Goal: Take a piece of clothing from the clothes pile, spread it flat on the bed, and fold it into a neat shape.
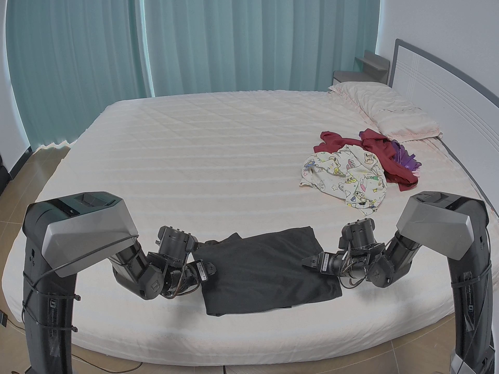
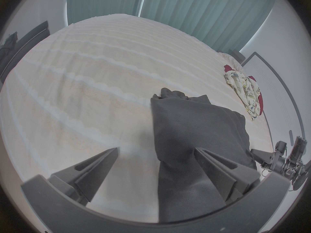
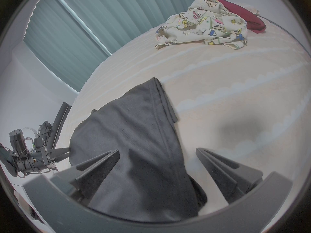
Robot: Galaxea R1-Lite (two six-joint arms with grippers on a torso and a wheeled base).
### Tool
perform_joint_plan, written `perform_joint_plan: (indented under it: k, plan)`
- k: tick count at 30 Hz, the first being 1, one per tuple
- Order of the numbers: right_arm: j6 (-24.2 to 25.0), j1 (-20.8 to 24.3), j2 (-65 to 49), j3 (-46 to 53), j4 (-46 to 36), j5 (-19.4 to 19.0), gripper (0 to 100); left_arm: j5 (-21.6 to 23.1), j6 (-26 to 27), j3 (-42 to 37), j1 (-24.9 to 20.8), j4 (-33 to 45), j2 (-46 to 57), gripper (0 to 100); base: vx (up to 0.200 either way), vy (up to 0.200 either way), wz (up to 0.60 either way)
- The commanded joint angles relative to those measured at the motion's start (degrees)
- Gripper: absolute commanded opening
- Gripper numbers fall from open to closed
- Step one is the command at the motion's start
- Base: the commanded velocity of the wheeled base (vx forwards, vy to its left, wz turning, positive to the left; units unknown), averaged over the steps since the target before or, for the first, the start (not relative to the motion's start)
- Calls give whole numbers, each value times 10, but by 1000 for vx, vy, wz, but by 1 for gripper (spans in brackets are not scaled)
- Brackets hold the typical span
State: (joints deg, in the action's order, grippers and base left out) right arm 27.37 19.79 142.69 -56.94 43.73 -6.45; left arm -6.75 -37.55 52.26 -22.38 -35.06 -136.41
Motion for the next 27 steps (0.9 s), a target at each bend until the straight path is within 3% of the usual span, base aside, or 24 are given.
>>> perform_joint_plan:
  k: [1,27]
  plan:
    - [0,14,26,-27,-5,1,100,-3,1,20,-10,1,-24,100,0,0,0]
    - [24,68,44,-91,-34,-4,100,22,-7,64,-51,1,-37,100,0,0,0]
